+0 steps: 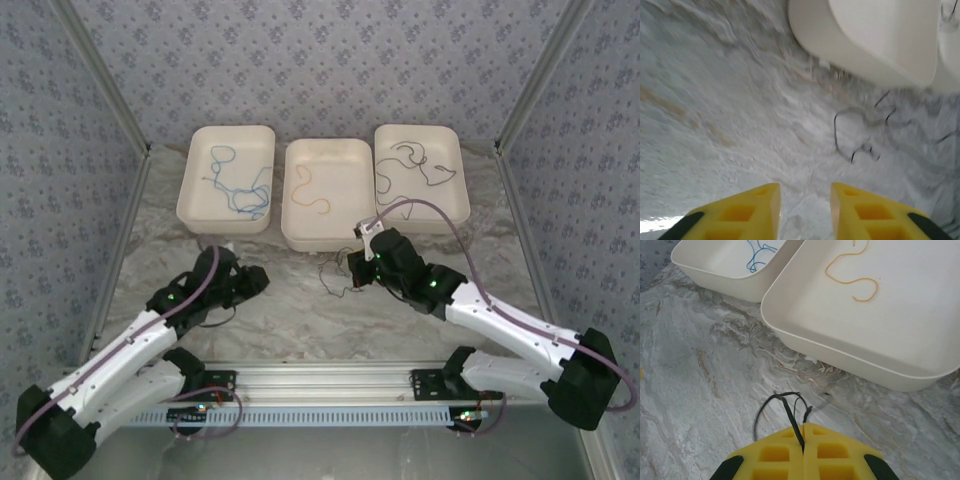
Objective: Untangle the cables
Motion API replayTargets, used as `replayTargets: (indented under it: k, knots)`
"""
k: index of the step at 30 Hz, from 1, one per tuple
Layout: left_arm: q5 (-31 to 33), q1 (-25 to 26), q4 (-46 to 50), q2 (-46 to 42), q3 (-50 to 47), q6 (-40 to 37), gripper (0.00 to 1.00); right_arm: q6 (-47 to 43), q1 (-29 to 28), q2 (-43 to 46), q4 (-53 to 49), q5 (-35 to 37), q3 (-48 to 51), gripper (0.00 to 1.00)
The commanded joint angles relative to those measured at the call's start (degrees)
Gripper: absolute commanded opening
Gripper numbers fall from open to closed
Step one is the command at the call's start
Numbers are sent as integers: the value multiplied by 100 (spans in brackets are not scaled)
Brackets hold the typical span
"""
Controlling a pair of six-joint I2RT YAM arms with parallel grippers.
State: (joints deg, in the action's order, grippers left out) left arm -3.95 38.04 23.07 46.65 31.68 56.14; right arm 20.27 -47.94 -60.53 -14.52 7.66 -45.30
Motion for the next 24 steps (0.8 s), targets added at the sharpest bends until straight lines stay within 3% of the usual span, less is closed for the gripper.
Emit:
replayTargets:
  k: [1, 7, 12, 20, 24]
  knots:
    - [325, 558, -1071, 326, -183, 288, 40, 101, 55, 157, -779, 485, -380, 0]
    - [501, 1583, -1890, 1836, 440, -11, 41, 312, 465, 541, -1574, 1243, -341, 0]
    - [1041, 2373, -1335, 3349, 1606, 77, 46, 434, 1185, 792, -1928, 1147, -83, 0]
    - [1208, 2855, -1471, 5309, 2855, 1561, 59, 550, 2075, 1113, -1853, 691, 544, 0]
    - [1426, 2953, -823, 6148, 3864, 1628, 59, 538, 2336, 1249, -1822, 583, 732, 0]
